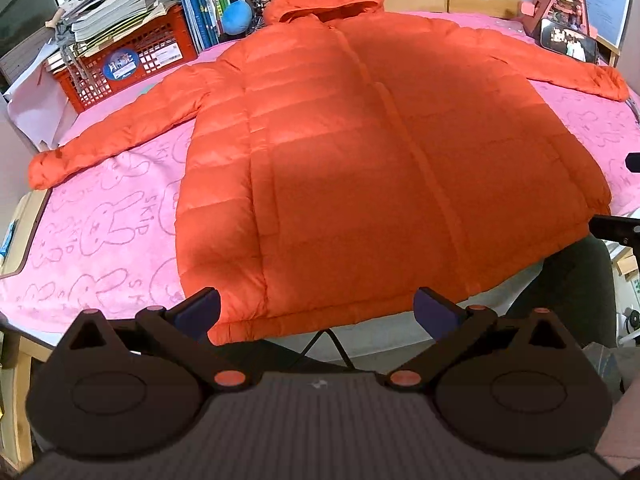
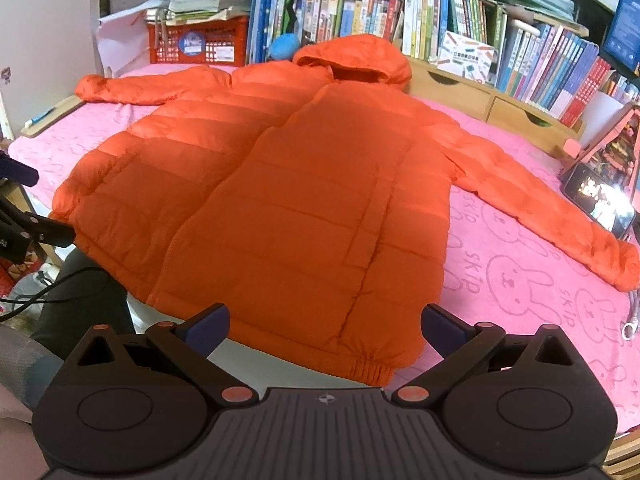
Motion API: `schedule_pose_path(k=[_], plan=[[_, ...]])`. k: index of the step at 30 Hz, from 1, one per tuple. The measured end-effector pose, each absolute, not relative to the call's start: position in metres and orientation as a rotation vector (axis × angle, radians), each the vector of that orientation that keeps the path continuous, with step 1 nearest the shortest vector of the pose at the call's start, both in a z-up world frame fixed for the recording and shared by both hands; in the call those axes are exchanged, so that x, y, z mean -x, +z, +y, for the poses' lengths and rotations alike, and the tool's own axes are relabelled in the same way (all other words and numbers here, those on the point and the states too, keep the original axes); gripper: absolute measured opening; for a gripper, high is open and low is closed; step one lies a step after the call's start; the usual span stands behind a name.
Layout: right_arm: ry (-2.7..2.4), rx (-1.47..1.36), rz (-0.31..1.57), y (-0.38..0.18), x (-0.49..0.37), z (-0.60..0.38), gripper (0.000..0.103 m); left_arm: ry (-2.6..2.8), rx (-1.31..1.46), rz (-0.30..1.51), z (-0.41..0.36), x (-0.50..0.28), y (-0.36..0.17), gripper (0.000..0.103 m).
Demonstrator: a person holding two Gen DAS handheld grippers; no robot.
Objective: Fold clothes
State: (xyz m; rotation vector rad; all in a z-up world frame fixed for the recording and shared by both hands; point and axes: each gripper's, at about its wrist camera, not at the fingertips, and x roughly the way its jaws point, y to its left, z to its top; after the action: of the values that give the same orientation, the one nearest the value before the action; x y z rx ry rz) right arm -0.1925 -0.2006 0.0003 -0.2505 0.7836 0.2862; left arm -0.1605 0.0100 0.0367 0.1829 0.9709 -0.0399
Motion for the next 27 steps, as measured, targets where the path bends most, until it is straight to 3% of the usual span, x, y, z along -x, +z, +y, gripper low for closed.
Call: schedule_pose_path(k=[27], plan=[[0.211,0.198,0.807,-0.011,0.184,-0.217,0.103,-0.028,-0.146,1.013,0.013,0.138,0.019,0.103]])
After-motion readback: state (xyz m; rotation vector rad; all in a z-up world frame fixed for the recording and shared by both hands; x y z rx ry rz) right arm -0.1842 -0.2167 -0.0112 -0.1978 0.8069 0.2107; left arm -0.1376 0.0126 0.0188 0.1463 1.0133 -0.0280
